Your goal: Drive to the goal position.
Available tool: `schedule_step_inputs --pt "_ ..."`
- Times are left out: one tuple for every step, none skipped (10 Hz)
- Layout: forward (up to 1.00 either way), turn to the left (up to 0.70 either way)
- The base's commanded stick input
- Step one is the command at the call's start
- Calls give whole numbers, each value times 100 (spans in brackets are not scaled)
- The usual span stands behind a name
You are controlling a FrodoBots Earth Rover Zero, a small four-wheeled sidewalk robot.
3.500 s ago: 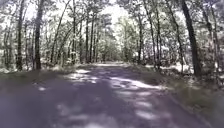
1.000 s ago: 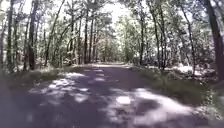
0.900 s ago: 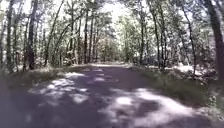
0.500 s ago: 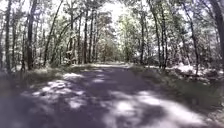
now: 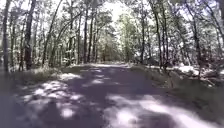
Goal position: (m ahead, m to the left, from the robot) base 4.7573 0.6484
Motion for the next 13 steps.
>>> schedule_step_inputs --pt "45 0" --pt "45 0" --pt "45 0" --pt "45 0" --pt "45 0" --pt "45 0" --pt "45 0" --pt "45 0" --pt "45 0" --pt "45 0" --pt "45 0" --pt "45 0" --pt "45 0"
